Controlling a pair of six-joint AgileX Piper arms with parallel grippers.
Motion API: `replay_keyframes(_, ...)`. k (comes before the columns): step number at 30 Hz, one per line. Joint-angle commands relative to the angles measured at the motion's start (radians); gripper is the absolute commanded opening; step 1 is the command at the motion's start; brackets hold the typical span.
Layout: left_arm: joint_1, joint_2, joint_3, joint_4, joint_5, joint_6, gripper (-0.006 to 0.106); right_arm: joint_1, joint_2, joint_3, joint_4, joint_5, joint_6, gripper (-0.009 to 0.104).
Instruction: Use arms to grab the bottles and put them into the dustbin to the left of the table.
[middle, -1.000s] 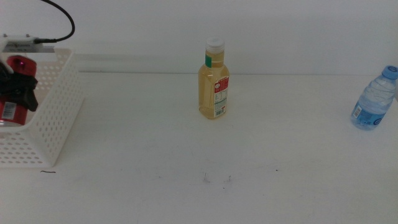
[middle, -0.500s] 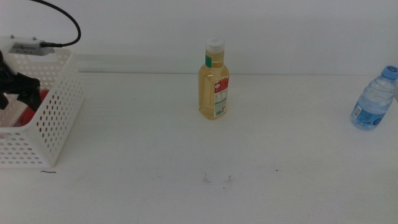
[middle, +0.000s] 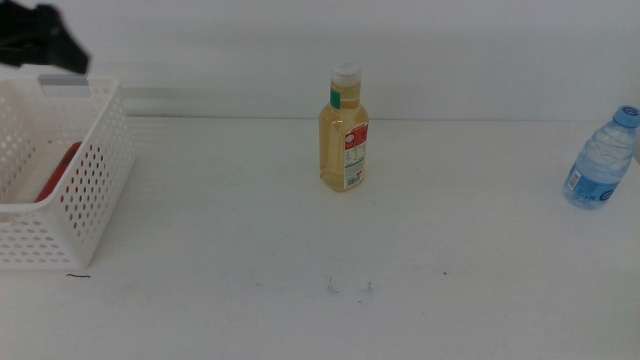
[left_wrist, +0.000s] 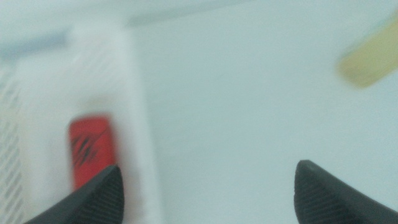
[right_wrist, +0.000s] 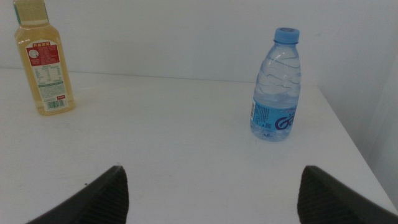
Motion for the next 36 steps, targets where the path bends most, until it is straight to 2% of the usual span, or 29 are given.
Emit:
replay_keyframes(1, -0.095, -0.139, 0.155, -0.037, -0.139, 0.018, 0.094, -0.008, -0.005, 0.003, -0.013, -0.007, -0.006, 0.088)
replay_keyframes(3, -0.191, -0.276, 0.332, -0.045, -0.356, 0.014, 0.094, -0.008, -0.005, 0.003, -0.013, -0.007, -0.006, 0.088)
replay_keyframes(9, -0.568, -0.545, 0.994, -0.197, -1.168, 0.017, 0.094, -0.008, -0.005, 0.003, -0.013, -0.007, -0.006, 0.088)
replay_keyframes(10, -0.645, -0.563, 1.099, -0.223, -1.331, 0.011, 0.094, -0.008, -0.005, 0.003, -0.013, -0.007, -0.006, 0.088)
replay_keyframes(13, -0.860, -0.563, 1.346, -0.220, -1.783, -0.095, 0.094, -0.008, -0.005, 0.003, -0.013, -0.007, -0.006, 0.088)
replay_keyframes(17, -1.048, -0.487, 1.525, -0.225, -2.141, -0.197, 0.094, -0.008, -0.005, 0.003, -0.013, -0.007, -0.006, 0.088)
replay_keyframes(23, -1.071, -0.337, 1.509, -0.212, -2.204, -0.272, 0.094, -0.008, -0.005, 0.003, -0.013, -0.007, -0.006, 0.088)
replay_keyframes(29, -1.041, -0.160, 1.370, -0.179, -2.201, -0.286, 0.094, -0.008, -0.005, 0.003, -0.013, -0.007, -0.006, 0.088)
replay_keyframes(32, -1.000, -0.058, 1.293, -0.071, -2.194, -0.326, 0.094, -0.008, -0.005, 0.003, -0.013, -0.007, -0.006, 0.088)
replay_keyframes(36, -0.870, 0.048, 1.181, 0.221, -2.128, -0.480, 0.094, -0.008, -0.005, 0.003, -0.013, -0.007, -0.006, 0.088)
